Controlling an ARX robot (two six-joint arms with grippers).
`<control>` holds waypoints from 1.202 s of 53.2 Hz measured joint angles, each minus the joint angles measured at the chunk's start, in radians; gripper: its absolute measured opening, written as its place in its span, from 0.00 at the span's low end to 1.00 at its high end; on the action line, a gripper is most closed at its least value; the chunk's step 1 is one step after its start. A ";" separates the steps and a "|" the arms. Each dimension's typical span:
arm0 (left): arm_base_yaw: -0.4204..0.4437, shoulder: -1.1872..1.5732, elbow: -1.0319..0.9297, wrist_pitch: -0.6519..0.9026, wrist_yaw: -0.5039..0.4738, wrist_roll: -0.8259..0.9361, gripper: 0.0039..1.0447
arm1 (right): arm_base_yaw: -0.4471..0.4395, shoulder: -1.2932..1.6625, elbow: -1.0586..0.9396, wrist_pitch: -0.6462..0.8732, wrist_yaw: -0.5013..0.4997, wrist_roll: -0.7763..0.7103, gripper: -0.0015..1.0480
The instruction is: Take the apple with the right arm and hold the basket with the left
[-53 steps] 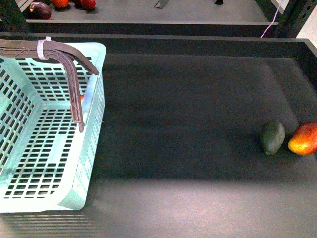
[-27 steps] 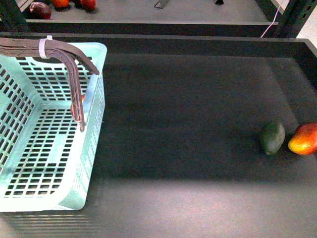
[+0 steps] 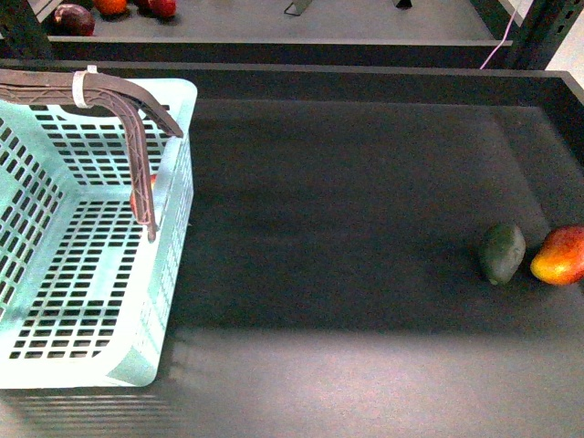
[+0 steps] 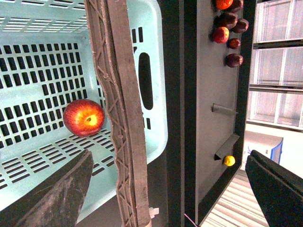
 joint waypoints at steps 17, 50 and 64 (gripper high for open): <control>0.029 0.002 -0.235 0.594 0.167 0.541 0.73 | 0.000 0.000 0.000 0.000 0.000 0.000 0.92; 0.034 -0.396 -0.654 0.839 0.177 1.470 0.03 | 0.000 0.000 0.000 0.000 0.000 0.000 0.92; 0.034 -0.500 -0.746 0.822 0.176 1.474 0.03 | 0.000 0.000 0.000 0.000 0.000 0.000 0.92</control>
